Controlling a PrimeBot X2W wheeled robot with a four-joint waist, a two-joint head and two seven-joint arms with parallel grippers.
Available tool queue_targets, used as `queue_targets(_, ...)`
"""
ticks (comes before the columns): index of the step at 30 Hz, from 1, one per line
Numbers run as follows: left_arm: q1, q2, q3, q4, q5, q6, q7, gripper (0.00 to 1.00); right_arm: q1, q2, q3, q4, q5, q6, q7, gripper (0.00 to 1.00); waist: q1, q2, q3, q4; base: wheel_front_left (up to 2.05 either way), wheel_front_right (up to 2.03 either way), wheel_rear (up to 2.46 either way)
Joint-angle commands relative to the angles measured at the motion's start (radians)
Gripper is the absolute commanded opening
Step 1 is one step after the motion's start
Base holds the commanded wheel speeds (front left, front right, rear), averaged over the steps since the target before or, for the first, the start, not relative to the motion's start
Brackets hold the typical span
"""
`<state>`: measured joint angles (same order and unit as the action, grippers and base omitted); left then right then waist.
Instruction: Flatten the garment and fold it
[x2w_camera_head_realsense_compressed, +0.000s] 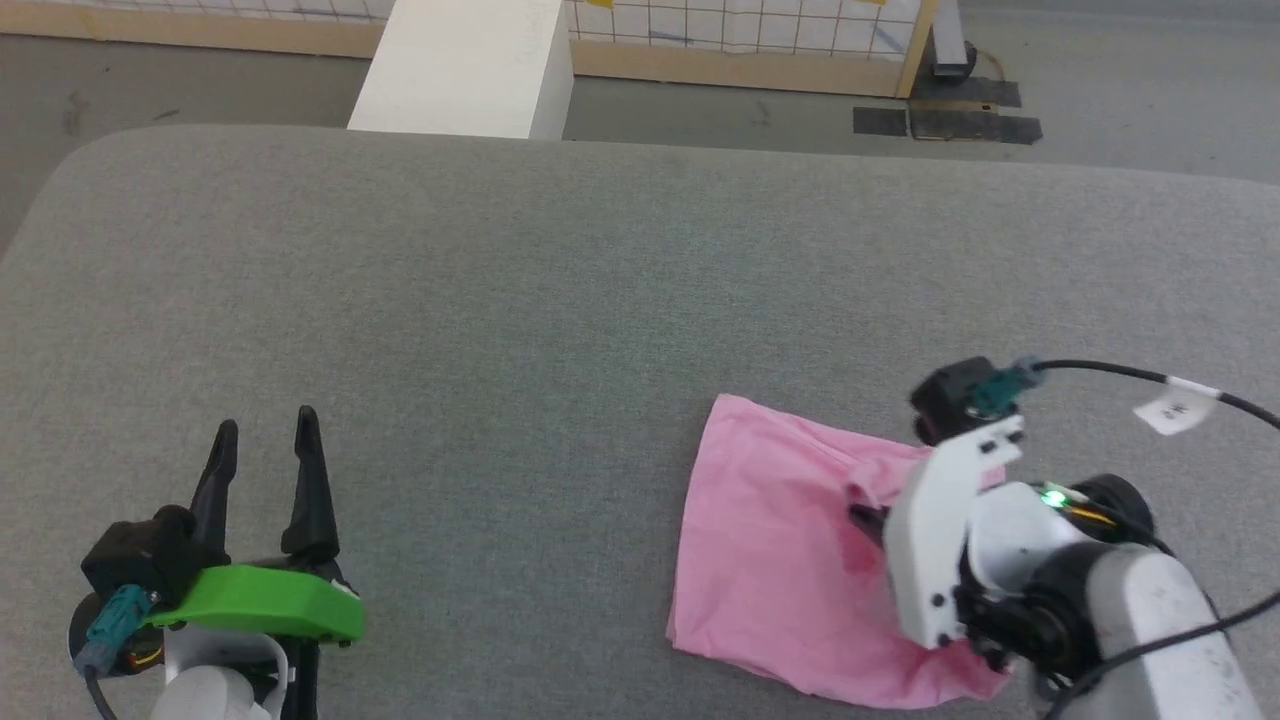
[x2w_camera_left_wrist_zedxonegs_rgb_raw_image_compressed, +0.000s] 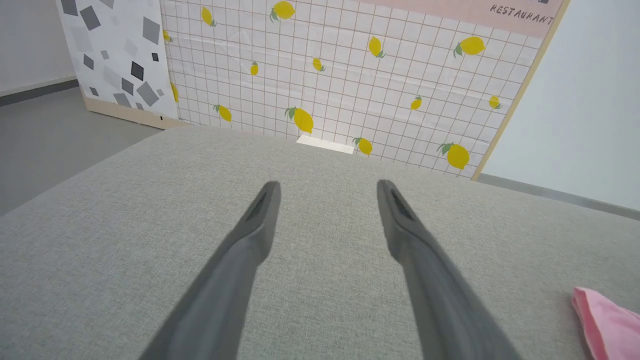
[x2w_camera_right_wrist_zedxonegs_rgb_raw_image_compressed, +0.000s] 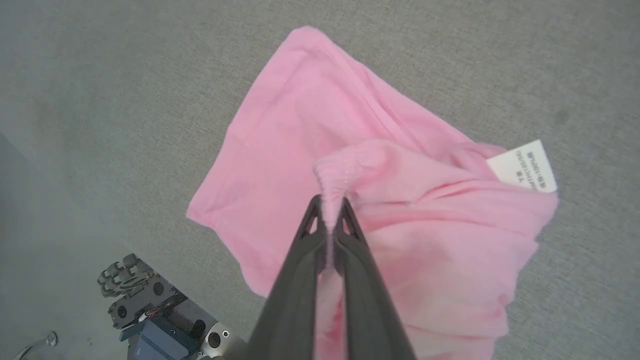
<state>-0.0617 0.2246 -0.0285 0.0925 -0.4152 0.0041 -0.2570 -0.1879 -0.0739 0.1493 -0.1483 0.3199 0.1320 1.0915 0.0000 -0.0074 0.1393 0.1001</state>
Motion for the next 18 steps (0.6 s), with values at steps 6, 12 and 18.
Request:
queue_targets(6,-0.003,-0.005,-0.013,0.01,-0.01,-0.005,-0.003,1.0,-0.089,0.022,0.11,0.104,0.031,-0.001,-0.1,0.0,0.0,0.0074,0.007,0.035,0.0,0.0,0.0)
queue_targets(12,-0.007,-0.006,-0.016,0.022,-0.018,-0.012,-0.004,1.0,-0.127,0.023,0.186,0.194,0.105,-0.001,-0.211,0.0,0.0,0.0074,0.012,0.061,0.0,0.0,0.0)
queue_targets(18,-0.011,-0.009,-0.018,0.032,-0.023,-0.016,-0.004,1.0,-0.142,0.023,0.245,0.317,0.115,-0.001,-0.291,0.0,0.0,0.0074,0.025,0.07,0.0,0.0,0.0)
